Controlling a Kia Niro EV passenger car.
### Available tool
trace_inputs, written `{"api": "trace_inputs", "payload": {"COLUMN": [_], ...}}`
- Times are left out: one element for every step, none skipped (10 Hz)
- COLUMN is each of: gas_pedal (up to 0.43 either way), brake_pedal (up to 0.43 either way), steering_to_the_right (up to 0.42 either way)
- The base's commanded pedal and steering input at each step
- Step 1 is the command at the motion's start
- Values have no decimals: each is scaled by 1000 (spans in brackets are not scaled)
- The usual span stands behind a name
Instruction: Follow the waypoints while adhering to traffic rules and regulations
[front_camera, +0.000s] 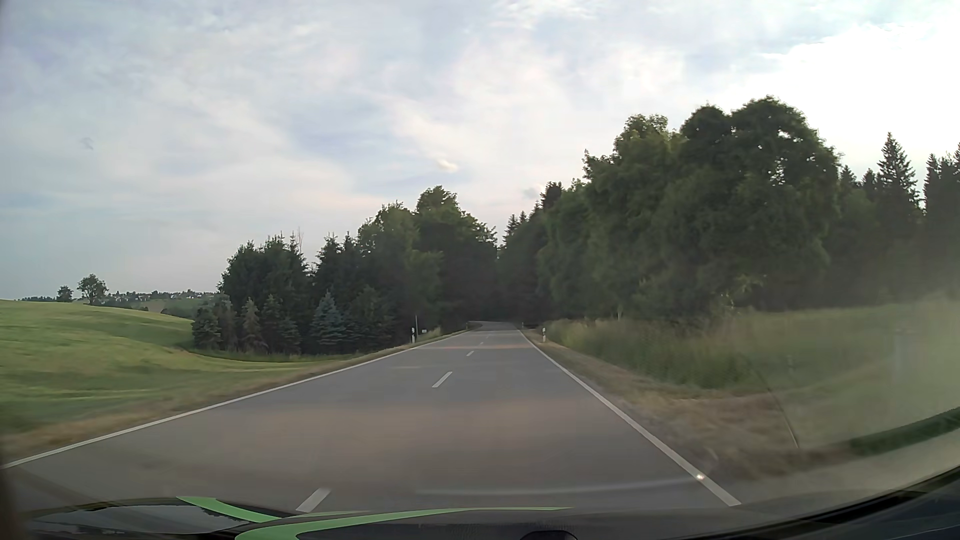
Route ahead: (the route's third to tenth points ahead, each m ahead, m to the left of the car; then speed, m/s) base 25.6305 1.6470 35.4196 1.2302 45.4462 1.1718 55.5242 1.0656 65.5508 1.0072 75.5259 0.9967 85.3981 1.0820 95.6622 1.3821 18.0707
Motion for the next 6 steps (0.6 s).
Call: {"api": "trace_inputs", "payload": {"gas_pedal": [299,299,299,299,299,299], "brake_pedal": [0,0,0,0,0,0], "steering_to_the_right": [1,1,1,1,1,1]}}
